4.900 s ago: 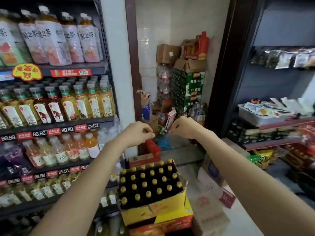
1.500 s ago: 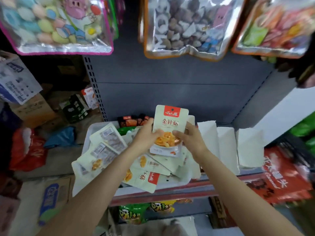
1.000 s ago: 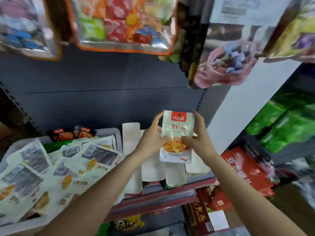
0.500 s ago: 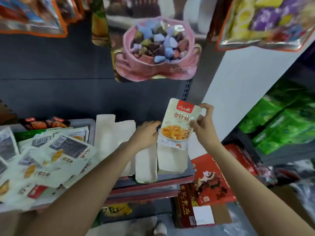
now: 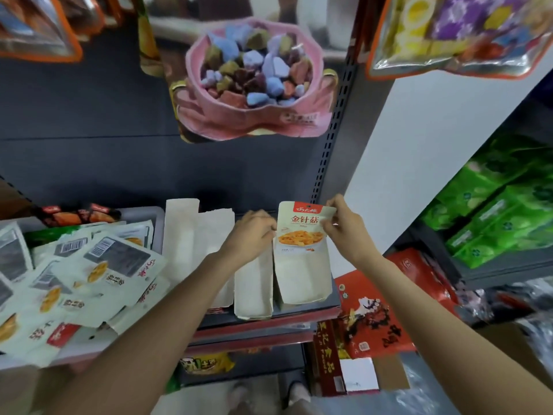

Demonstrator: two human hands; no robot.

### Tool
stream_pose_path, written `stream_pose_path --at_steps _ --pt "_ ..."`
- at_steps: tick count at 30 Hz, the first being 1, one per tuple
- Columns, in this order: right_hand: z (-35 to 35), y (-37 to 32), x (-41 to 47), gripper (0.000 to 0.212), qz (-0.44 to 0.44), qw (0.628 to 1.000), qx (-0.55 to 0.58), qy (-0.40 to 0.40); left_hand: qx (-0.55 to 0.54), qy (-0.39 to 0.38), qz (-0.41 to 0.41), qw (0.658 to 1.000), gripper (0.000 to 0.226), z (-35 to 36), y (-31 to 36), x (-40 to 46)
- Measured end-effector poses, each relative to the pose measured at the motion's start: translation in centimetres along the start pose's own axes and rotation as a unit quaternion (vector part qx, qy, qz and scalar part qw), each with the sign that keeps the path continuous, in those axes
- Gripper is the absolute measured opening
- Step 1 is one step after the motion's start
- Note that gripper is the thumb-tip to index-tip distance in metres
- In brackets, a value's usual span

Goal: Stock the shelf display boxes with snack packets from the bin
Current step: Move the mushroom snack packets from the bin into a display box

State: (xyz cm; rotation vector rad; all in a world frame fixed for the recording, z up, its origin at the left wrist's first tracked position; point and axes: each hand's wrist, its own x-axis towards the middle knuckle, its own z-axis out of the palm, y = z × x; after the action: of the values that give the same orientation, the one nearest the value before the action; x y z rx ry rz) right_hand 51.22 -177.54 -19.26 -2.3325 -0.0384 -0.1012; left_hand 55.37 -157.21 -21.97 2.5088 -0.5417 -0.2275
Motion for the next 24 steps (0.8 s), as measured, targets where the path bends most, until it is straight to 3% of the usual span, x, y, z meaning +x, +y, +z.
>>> stream_pose_path --at_steps 8,12,16,19,24 --pt "-0.7 2.8 1.9 0.003 -0.058 0.995 -0.065 -0.049 0.005 0.004 -0.041 0.999 0.025 0.5 1.5 0.3" --pt "-1.4 2.8 2.5 0.026 -0.049 0.990 -0.046 -0.125 -0.004 0.009 -0.059 0.998 0.027 0.6 2.2 0.5" --pt "-2.4 2.0 4.0 0.024 -0.084 0.970 -0.123 -0.191 -0.016 -0.003 -0.071 0.997 0.022 0.7 2.4 0.6" --pt "-2.4 1.3 4.8 0.033 -0.082 0.955 -0.166 -0.233 -0.048 -0.006 -0.062 0.997 0.016 0.9 2.7 0.4" --pt "-1.6 2.2 4.4 0.016 -0.066 0.955 -0.180 -0.227 -0.051 -0.003 -0.049 0.997 0.018 1.2 2.9 0.1"
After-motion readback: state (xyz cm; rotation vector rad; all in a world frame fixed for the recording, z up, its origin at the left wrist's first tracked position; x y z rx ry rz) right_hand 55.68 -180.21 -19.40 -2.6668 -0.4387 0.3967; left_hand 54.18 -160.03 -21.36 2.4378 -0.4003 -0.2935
